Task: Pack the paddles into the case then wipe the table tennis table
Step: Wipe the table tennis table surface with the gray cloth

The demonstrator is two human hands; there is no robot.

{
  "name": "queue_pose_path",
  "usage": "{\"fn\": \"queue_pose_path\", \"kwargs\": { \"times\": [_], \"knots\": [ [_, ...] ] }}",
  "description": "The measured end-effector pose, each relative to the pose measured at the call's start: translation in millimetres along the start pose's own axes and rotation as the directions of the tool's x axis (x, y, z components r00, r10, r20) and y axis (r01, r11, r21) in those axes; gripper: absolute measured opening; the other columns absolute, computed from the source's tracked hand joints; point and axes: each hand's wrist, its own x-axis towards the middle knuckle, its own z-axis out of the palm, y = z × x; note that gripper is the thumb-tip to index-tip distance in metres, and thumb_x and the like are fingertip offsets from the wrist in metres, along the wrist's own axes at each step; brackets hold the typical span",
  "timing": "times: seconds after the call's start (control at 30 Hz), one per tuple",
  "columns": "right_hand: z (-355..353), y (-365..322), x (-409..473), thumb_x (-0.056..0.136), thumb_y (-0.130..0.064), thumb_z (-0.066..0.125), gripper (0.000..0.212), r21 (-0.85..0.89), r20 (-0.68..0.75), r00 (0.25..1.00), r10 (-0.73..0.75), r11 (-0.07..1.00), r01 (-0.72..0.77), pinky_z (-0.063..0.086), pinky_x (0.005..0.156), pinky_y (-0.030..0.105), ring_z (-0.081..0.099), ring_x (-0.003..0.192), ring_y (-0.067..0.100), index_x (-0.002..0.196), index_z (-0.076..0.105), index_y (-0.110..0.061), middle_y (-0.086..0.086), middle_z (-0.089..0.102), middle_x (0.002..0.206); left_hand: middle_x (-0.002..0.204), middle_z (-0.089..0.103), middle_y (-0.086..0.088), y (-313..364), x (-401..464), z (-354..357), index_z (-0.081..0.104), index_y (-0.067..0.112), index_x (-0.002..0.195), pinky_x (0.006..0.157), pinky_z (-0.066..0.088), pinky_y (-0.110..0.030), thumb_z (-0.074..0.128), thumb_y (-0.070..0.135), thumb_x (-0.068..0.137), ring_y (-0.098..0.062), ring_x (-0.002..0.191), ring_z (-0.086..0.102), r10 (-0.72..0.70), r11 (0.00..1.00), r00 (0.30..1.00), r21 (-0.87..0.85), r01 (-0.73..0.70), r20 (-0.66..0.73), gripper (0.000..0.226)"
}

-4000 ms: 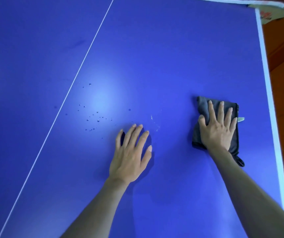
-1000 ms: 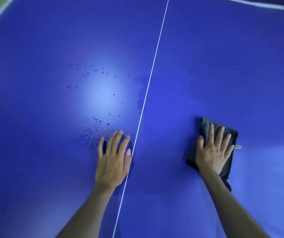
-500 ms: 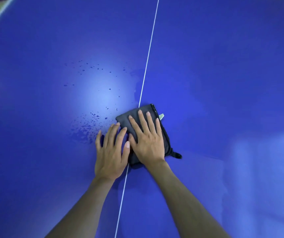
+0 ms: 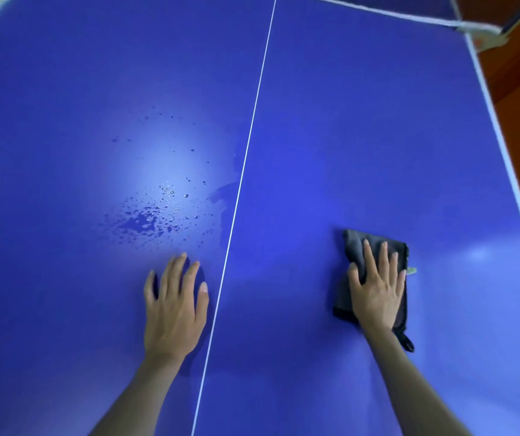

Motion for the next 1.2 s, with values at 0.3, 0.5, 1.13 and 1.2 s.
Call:
{"fn": "queue_pose_path", "kwargs": {
  "times": [0.3, 0.5, 1.13, 1.2],
  "knots": [
    [35.8, -111.3, -67.5, 0.098, -0.046, 0.042, 0.064, -0.047, -0.101, 0.982, -0.163, 0.986, 0.159, 0.015, 0.126, 0.056, 0.021, 0.157, 0.03, 0.16, 0.037, -0.033, 0.002, 0.029, 0.169, 0.156, 0.045, -0.011, 1.1, 0.0, 2.8, 0.052, 0.013, 0.143, 0.119, 0.024, -0.056, 0.024, 0.035, 0.109, -0.03, 0.148, 0.038, 0.031, 0.999, 1.0, 0.017, -0.03, -0.005, 0.049],
    [59.1, -183.6, -149.5, 0.101, -0.047, 0.039, 0.058, 0.029, -0.066, 0.914, -0.4, 0.915, 0.403, 0.016, 0.126, 0.055, 0.019, 0.158, 0.029, 0.158, 0.04, -0.033, 0.001, 0.031, 0.168, 0.159, 0.041, -0.005, -2.1, 0.0, 4.3, 0.048, 0.015, 0.144, 0.127, 0.005, -0.053, 0.034, 0.036, 0.099, -0.021, 0.152, 0.033, -0.041, 0.985, 0.998, -0.17, 0.034, -0.037, 0.051],
    [17.7, -0.3, -120.4, 0.096, -0.049, 0.031, 0.067, -0.049, -0.129, 0.979, 0.157, 0.985, -0.164, 0.008, 0.129, 0.05, 0.015, 0.159, 0.029, 0.162, 0.029, -0.036, 0.007, 0.02, 0.172, 0.156, 0.043, -0.009, -2.7, -0.6, 11.0, 0.046, 0.014, 0.141, 0.12, 0.018, -0.059, 0.031, 0.035, 0.104, -0.026, 0.147, 0.036, 0.043, 0.994, 0.997, -0.097, -0.05, -0.069, 0.045],
    [21.3, -21.1, -131.2, 0.095, -0.047, 0.035, 0.066, -0.048, -0.149, 0.978, 0.145, 0.987, -0.154, 0.013, 0.127, 0.054, 0.02, 0.157, 0.032, 0.161, 0.034, -0.035, 0.008, 0.025, 0.17, 0.156, 0.044, -0.01, -3.6, -0.6, 11.6, 0.046, 0.014, 0.142, 0.12, 0.019, -0.059, 0.03, 0.036, 0.104, -0.026, 0.148, 0.036, 0.048, 0.994, 0.997, -0.097, -0.054, -0.058, 0.046]
  ]
}}
